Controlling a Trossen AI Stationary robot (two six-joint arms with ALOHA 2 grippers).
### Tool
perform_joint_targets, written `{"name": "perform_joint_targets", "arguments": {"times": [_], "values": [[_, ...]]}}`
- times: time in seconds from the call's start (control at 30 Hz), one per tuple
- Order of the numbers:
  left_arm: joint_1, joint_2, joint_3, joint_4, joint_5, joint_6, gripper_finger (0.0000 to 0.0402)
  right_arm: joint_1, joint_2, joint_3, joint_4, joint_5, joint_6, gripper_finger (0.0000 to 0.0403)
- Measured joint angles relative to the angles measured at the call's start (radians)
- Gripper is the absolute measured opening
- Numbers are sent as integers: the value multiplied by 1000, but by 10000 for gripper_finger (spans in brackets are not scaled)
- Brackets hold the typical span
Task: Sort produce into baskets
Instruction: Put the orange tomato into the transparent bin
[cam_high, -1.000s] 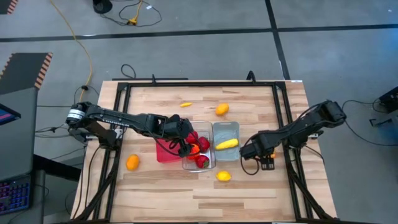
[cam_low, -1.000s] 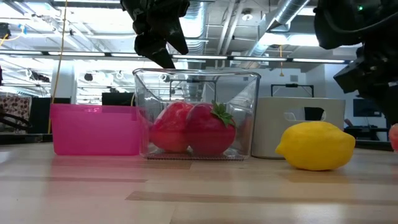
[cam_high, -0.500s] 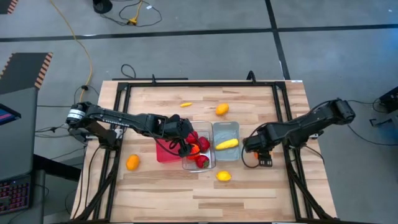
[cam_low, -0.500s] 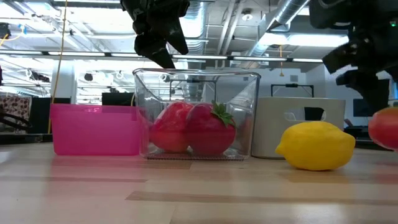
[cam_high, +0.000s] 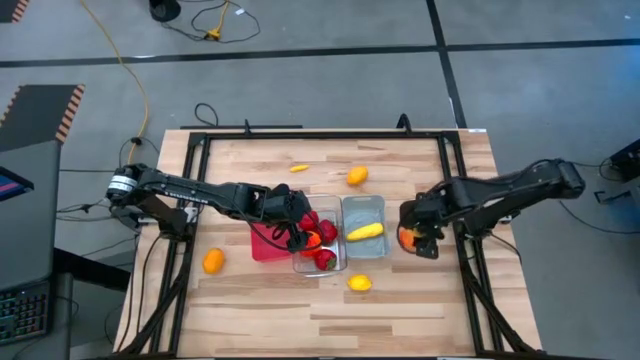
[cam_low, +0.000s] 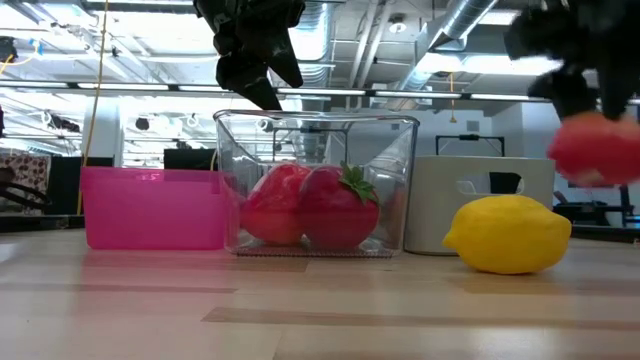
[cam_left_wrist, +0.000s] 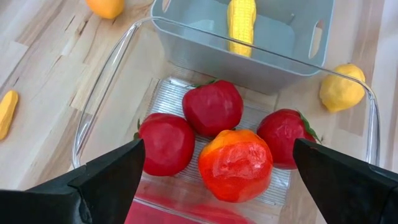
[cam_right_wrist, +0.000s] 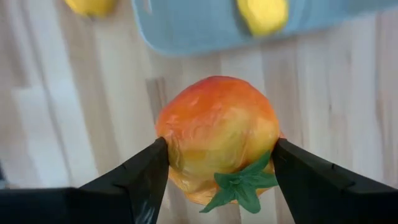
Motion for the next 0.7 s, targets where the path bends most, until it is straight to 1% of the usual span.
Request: {"name": "perform_joint_targets", "arguments": {"times": [0.13,0.33,0.5,0.63,0.7], "values": [[0,0,0,0,0,0,394,-16,-42,59,30,0,0,295],[0,0,0,0,0,0,394,-22,-47,99,213,0,-4,295],[0,0,0,0,0,0,394,-22,6,99,427,1,-18,295],[0,0,0,0,0,0,394,-22,68,99,619,1,-72,295],[0,0,0,0,0,0,394,-22,101,99,683,1,-98,295]]}}
